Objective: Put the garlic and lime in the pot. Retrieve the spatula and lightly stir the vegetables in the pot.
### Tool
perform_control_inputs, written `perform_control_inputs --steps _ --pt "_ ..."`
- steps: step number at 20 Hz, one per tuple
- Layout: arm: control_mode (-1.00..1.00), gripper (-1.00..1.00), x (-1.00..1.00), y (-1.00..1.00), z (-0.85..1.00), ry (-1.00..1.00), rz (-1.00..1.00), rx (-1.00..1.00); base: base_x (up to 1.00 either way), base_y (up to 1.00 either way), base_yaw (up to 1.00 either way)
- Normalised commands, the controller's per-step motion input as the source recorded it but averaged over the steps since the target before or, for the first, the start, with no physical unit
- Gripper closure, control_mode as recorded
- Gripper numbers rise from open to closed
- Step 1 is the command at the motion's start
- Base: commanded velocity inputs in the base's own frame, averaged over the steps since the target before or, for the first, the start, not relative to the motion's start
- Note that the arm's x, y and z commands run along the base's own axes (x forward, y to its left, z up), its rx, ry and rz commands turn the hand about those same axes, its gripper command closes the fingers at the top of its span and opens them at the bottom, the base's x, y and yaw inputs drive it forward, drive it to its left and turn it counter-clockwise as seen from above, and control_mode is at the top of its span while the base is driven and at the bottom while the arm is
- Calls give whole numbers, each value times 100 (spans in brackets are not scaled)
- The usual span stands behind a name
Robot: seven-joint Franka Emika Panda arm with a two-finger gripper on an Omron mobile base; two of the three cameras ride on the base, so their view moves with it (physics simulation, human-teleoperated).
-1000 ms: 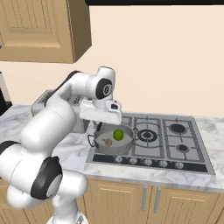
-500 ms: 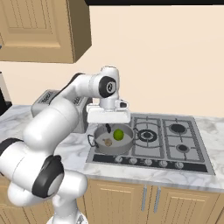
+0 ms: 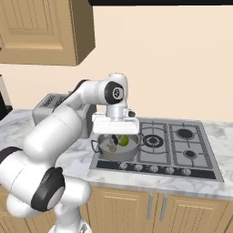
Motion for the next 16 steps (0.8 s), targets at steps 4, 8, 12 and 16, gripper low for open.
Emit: perform_control_inputs --steps 4,8,12,16 --pt "-100 100 -5 -13 0 28 0 -3 0 0 0" --pt "-100 100 31 -19 0 22 -1 -2 0 0 0" --pt "-100 100 15 -29 0 21 -1 0 0 0 0" --pt "-100 100 0 -20 -7 13 0 0 0 0 0"
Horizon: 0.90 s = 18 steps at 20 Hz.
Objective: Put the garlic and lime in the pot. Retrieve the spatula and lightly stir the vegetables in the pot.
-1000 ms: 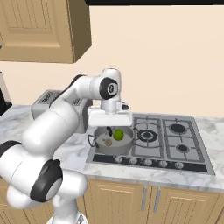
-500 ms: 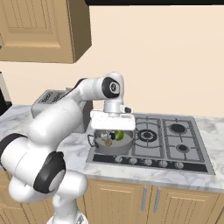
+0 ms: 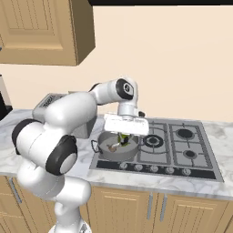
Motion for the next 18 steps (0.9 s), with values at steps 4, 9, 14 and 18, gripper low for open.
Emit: perform_control_inputs --steps 4,9,14,18 --pt "-100 100 0 0 -5 -4 0 0 0 0 0" --pt "-100 100 0 0 9 -1 -2 0 0 0 0" --pt "-100 100 0 0 -2 0 -6 -1 0 0 0" --pt "-100 100 0 3 -19 0 -9 -4 0 0 0"
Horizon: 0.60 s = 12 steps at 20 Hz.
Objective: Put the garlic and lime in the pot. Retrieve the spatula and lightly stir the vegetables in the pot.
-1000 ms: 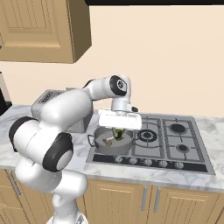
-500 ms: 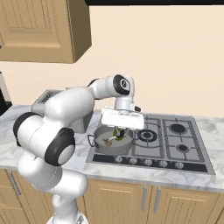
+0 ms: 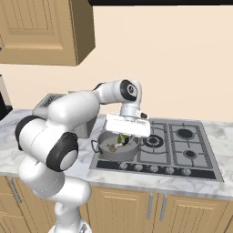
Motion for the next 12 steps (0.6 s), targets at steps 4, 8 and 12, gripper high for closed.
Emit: perform_control_inputs --steps 4,8,12 --pt "-100 100 6 3 -3 0 -10 -5 0 0 0" --pt "-100 100 19 12 0 0 -7 -7 0 0 0" --pt "-100 100 19 14 0 5 -2 -9 0 0 0"
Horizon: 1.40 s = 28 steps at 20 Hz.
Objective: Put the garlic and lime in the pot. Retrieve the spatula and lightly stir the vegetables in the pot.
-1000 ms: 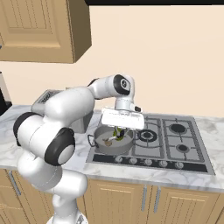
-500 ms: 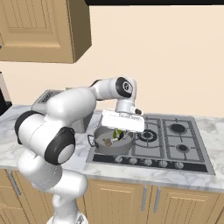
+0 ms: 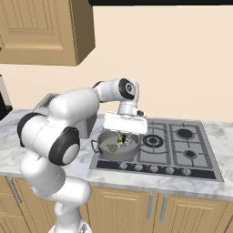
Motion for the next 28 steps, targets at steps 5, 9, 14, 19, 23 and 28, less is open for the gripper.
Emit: perform_control_inputs --steps 5,9,14,19,23,28 --pt "-100 100 -1 20 0 9 0 -7 0 0 0" --pt "-100 100 0 17 0 4 0 -6 0 0 0" --pt "-100 100 5 15 0 0 0 -5 0 0 0" --pt "-100 100 6 3 -2 -5 0 0 0 0 0" --pt "-100 100 7 1 -8 0 0 0 0 0 0" --pt "-100 100 7 0 -25 0 0 0 0 0 0"
